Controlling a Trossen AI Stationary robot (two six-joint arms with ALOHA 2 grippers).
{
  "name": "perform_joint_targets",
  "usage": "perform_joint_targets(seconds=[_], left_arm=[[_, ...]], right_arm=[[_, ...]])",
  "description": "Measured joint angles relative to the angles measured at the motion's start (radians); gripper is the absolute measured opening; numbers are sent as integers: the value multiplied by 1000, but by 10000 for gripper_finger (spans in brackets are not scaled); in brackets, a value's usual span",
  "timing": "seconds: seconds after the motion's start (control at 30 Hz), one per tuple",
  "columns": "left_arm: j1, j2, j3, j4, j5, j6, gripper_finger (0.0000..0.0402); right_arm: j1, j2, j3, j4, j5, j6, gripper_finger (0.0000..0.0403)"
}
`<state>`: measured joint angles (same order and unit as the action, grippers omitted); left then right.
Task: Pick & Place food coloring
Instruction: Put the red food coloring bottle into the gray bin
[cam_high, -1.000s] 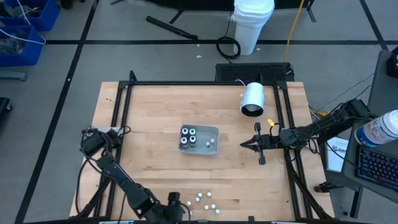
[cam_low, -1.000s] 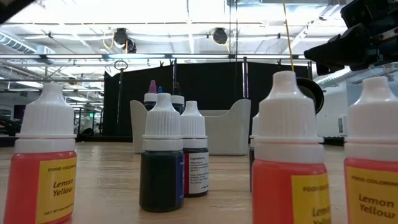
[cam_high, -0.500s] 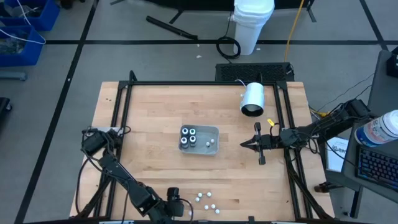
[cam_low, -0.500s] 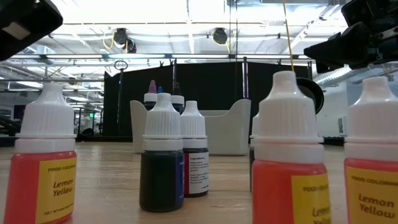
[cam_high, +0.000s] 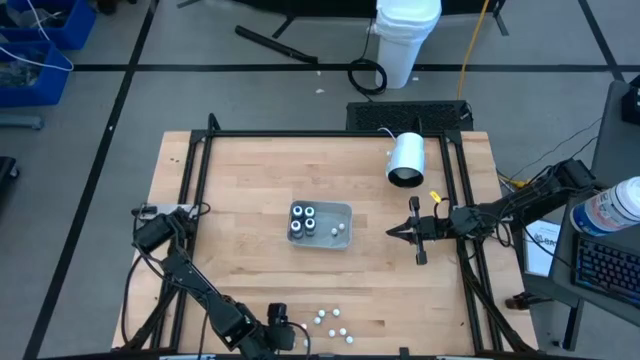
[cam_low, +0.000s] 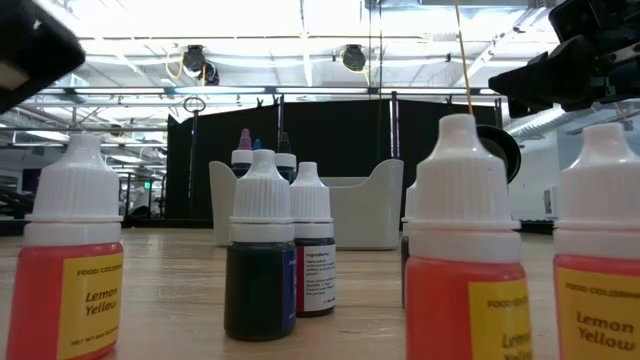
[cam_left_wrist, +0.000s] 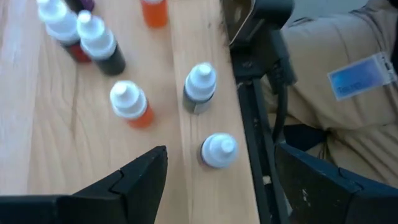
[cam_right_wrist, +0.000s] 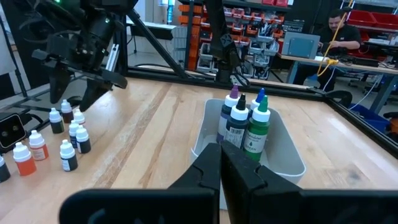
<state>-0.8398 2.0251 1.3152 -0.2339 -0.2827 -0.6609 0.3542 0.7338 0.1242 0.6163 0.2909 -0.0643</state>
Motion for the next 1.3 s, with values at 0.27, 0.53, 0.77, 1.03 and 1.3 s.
perform_joint_targets(seconds=[0.27, 0.53, 0.77, 1.03, 1.3], left_arm=[[7, -1, 1, -1, -6, 8, 296], [19, -1, 1, -7, -7, 3, 296], [21, -1, 1, -9, -6, 7, 296], [21, -1, 1, -18, 3, 3, 267], [21, -1, 1, -18, 21, 1, 194]], right_arm=[[0, 0, 0, 0, 0, 0, 0], [0, 0, 0, 0, 0, 0, 0], [0, 0, 0, 0, 0, 0, 0], [0, 0, 0, 0, 0, 0, 0], [0, 0, 0, 0, 0, 0, 0]])
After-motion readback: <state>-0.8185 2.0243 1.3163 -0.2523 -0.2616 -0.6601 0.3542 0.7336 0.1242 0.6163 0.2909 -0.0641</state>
